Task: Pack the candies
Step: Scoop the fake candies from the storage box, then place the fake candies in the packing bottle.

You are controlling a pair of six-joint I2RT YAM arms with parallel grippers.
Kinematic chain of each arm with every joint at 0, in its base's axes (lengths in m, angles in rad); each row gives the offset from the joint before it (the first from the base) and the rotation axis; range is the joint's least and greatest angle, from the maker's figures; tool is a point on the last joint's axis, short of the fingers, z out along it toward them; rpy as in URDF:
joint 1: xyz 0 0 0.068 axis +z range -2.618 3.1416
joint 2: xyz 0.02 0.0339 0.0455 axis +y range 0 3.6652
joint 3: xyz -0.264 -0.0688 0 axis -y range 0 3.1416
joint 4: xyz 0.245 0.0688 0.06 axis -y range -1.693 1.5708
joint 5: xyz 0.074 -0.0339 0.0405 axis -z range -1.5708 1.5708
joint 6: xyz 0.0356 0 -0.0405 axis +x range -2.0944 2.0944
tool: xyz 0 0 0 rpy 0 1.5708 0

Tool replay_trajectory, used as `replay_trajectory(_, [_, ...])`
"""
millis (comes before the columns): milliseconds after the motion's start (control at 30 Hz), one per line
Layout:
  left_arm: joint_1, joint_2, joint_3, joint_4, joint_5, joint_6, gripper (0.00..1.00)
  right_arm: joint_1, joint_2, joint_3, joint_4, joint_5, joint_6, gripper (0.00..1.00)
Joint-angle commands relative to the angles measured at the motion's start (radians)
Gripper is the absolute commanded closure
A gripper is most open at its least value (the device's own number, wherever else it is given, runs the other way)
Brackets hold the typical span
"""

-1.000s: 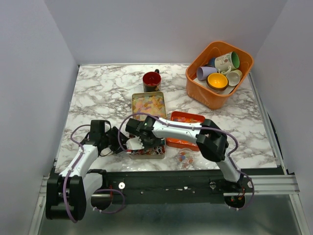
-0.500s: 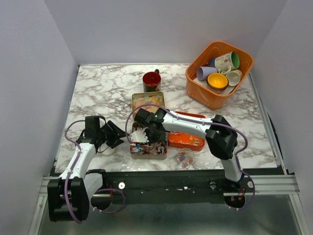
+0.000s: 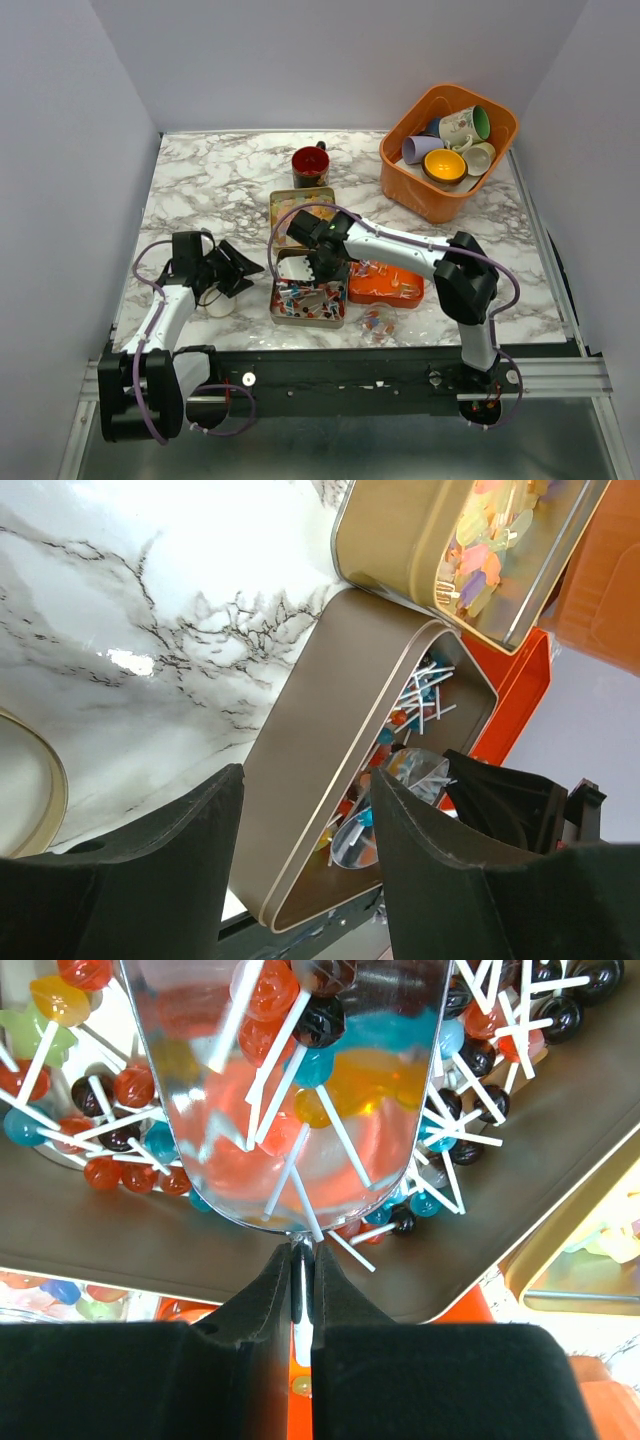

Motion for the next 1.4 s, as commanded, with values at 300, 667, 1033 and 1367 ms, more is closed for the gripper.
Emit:
replay_trajectory(300, [0.02,0.018,0.021,0.115,0.106,-0.012,0.35,-0.049,-0.176,-0.017,-0.03,-0.024,0.012,0.99])
replay_trajectory(667, [0.02,0.056,0.109,0.179,0.109,-0.007,0.35,-0.07,-0.5,-0.283,-0.189,0.167,-0.106,0.99])
replay_trajectory(1033, [0.021,0.013,0.075,0.217,0.073,-0.001,0.33,-0.067,-0.772,-0.521,-0.369,0.315,-0.127,0.99])
replay_trajectory(1367, [0.043,-0.033,0.034,0.204,0.036,-0.004,0.32,-0.031,-0.707,-0.54,-0.398,0.506,-0.069,0.99])
